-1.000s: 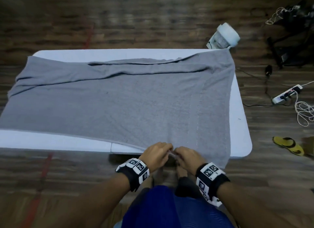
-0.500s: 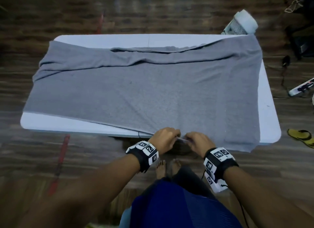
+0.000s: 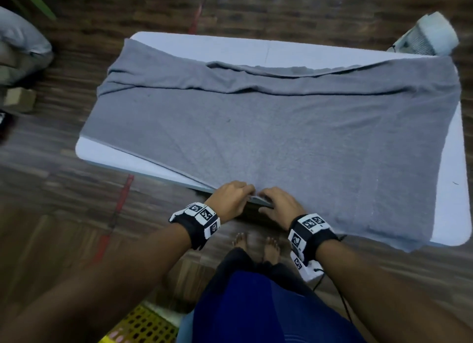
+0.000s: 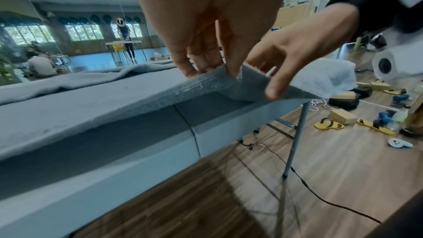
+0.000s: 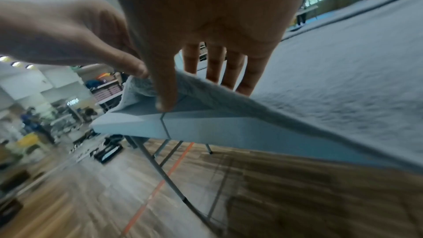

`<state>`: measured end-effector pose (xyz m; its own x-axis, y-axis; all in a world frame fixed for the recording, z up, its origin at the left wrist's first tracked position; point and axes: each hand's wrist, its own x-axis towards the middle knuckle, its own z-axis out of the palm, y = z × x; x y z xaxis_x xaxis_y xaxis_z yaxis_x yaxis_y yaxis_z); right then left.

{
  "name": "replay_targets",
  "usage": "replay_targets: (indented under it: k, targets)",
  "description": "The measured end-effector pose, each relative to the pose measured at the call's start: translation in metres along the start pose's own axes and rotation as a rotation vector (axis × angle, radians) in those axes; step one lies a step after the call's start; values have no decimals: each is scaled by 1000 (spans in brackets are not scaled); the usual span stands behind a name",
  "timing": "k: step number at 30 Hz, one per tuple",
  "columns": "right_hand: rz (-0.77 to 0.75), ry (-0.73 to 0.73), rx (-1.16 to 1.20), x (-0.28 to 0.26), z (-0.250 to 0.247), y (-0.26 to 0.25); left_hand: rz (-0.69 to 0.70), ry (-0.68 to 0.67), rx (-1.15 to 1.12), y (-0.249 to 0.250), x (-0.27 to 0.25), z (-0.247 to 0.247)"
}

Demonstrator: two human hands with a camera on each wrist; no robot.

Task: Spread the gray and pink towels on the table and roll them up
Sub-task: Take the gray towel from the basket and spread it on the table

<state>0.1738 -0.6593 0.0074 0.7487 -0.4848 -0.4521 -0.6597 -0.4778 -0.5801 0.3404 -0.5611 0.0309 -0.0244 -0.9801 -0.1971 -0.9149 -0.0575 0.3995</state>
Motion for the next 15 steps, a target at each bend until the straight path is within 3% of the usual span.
replay_targets:
  k: [3, 6, 10, 13, 15]
  targets:
    - [-3, 71, 30, 2, -1, -1, -52, -76, 77, -15, 0, -9]
    - [-31, 44, 48, -9, -12, 11, -130, -133, 240, -54, -3, -20]
    - [48, 63, -77, -3, -19, 12, -229, -126, 219, -100, -18, -33]
    - [-11, 127, -142, 24, -7, -23, -149, -33, 95, -102, -32, -37]
    - [-65, 67, -73, 51, 9, -71, -80, 45, 34, -104, -40, -40]
